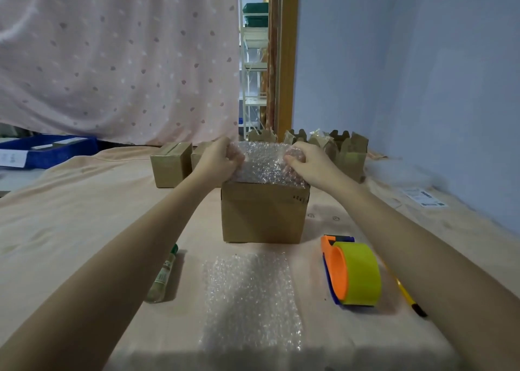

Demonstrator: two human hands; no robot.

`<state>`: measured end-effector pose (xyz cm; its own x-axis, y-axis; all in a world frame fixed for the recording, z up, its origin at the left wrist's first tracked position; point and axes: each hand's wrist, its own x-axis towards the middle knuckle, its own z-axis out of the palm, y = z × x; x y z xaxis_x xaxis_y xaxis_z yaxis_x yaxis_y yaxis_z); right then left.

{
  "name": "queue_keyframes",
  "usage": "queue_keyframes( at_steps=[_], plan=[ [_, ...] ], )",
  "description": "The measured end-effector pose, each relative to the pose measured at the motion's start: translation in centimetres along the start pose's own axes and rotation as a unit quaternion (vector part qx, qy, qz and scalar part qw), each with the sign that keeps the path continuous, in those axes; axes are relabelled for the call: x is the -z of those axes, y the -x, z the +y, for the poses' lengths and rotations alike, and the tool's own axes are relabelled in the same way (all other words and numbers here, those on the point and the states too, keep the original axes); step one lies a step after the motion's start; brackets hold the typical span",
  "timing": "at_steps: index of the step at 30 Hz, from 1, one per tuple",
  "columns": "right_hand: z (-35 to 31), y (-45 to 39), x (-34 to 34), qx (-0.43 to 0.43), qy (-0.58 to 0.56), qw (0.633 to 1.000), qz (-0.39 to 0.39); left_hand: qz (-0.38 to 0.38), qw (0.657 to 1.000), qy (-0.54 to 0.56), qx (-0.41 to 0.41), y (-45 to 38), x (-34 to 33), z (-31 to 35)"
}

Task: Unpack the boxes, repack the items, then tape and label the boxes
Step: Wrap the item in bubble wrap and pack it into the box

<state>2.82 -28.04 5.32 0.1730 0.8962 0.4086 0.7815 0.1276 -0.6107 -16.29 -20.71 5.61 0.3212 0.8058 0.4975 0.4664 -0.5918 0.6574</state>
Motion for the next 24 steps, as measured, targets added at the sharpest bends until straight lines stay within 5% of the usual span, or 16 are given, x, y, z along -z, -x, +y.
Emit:
queue_keyframes(
  at_steps=[9,20,24],
  plan=[
    [0.7,4.0,-0.5,0.025,0.171,0.984,-0.043,0.009,0.99,-0.14,-0.03,3.2,0.6,-1.4],
    [0.5,8.7,-2.7,-0.03,0.13,0.984,-0.12,-0.006,0.939,-0.341,-0.041,6.8,0.6,0.3],
    [0.1,9.7,-3.7,-0.014,0.192,0.978,-0.082,-0.03,0.9,-0.434,-0.042,8.7,-0.4,1.5]
  ],
)
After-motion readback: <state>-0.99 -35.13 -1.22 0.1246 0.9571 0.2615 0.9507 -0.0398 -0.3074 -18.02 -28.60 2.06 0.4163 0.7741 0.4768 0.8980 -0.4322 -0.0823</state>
